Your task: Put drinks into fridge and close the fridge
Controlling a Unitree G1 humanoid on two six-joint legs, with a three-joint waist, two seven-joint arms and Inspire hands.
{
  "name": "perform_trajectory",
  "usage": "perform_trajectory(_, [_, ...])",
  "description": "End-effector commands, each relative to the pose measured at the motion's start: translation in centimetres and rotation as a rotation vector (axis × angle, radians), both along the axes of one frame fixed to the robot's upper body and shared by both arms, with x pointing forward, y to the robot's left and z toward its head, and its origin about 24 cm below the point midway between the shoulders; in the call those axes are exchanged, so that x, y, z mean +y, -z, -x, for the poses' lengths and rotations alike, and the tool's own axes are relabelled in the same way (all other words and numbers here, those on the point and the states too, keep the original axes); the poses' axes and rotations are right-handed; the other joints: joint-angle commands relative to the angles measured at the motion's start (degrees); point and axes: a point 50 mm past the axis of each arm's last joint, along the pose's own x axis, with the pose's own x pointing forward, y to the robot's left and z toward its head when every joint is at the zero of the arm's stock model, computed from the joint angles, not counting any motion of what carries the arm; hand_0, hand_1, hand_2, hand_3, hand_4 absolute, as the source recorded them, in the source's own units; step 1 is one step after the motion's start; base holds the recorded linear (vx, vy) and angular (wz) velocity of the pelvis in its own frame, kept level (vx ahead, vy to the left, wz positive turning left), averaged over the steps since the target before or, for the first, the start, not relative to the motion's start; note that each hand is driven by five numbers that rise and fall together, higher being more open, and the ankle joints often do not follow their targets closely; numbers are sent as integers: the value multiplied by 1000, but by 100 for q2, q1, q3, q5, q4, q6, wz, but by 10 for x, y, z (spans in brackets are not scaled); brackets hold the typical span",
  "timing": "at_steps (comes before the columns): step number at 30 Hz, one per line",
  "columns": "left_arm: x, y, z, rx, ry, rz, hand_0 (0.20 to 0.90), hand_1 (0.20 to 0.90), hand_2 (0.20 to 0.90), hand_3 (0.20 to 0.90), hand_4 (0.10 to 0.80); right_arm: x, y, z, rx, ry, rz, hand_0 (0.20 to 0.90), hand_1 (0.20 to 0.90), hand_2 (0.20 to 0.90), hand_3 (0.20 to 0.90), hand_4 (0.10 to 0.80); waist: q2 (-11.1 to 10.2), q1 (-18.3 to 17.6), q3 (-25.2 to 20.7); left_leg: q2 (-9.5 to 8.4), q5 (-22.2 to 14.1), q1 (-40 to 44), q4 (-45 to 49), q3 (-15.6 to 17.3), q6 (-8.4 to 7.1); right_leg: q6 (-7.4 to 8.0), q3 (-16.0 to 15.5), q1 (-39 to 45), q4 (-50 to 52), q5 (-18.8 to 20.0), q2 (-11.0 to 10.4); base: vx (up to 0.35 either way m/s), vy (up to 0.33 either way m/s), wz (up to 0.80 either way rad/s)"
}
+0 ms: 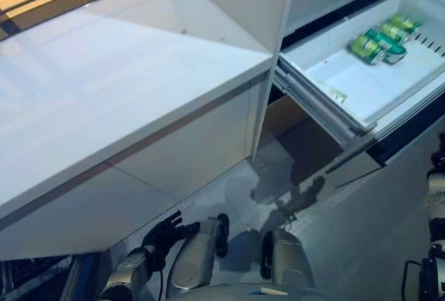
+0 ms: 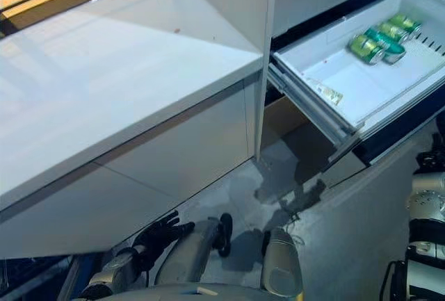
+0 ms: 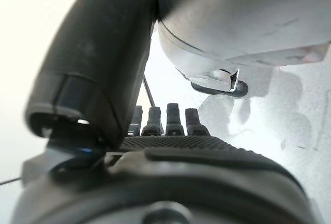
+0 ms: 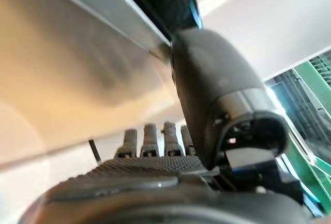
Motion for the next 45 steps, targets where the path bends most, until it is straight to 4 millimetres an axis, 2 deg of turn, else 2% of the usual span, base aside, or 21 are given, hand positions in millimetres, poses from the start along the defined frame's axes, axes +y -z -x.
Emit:
perform_trajectory(1, [11,8,34,76,-14,-51,900,900,900,900,800,16,-68,-31,-173,-219,256,900,900,900,900,800,-38,243,-36,-204,-1118,370,378,42,328,-512,-484,97,182,15,176,-40,41,4])
perform_trajectory(7, [16,8,38,75,-56,-51,900,900,900,900,800,37,-86,-48,-264,-365,329,900,900,900,900,800,2,356,50,-205,-944,410,192,-21,252,-471,-518,127,91,108,162,-7,36,2])
perform_trajectory(9, [15,8,39,76,-52,-41,900,900,900,900,800,46,-99,-55,-290,-409,365,900,900,900,900,800,26,440,93,-215,-855,420,88,-66,221,-443,-551,152,26,161,148,-19,37,3])
perform_trajectory(19, [18,7,42,78,-49,-40,900,900,900,900,800,71,-138,-76,-320,-489,496,900,900,900,900,800,99,767,219,-218,-560,405,-217,-281,123,-384,-764,160,12,241,47,-20,35,15])
perform_trajectory(24, [23,6,41,78,-40,-50,900,900,900,900,800,82,-146,-83,-306,-544,541,900,900,900,900,800,85,926,239,-214,-447,417,-362,-389,91,-354,-891,237,-72,280,-2,26,12,22])
perform_trajectory(25, [24,6,42,80,-40,-51,900,900,900,900,800,85,-147,-86,-295,-567,558,900,900,900,900,800,60,966,229,-224,-570,496,-377,-444,62,-300,-860,330,-76,157,5,124,1,26])
perform_trajectory(29, [27,5,42,78,-27,-57,900,900,900,900,800,90,-152,-89,-276,-590,589,900,900,900,900,800,67,1063,227,-198,-340,530,-589,-493,60,-321,-1007,413,-265,334,-30,0,20,18])
perform_trajectory(35, [36,3,42,84,-12,-90,900,900,900,900,800,91,-163,-91,-278,-506,617,900,900,900,900,800,-15,1184,162,-139,-239,713,-890,-546,33,-206,-1118,650,-601,458,-63,35,-13,24])
perform_trajectory(39, [39,3,43,96,1,-114,900,900,900,900,800,90,-165,-89,-293,-427,610,900,900,900,900,800,-92,1142,77,-104,-260,887,-1027,-509,38,-133,-1089,827,-879,548,-22,7,-9,1])
perform_trajectory(41, [40,4,44,107,9,-126,900,900,900,900,800,94,-156,-90,-295,-455,586,900,900,900,900,800,-154,1061,-14,-84,-268,1018,-1141,-464,26,-79,-1018,968,-1168,640,38,1,-15,-6])
perform_trajectory(45, [38,6,45,131,41,-139,900,900,900,900,800,104,-118,-89,-228,-544,515,900,900,900,900,800,-275,788,-283,-15,-180,1415,-1619,-351,-21,33,-792,1329,-2005,878,230,-5,-34,-21])
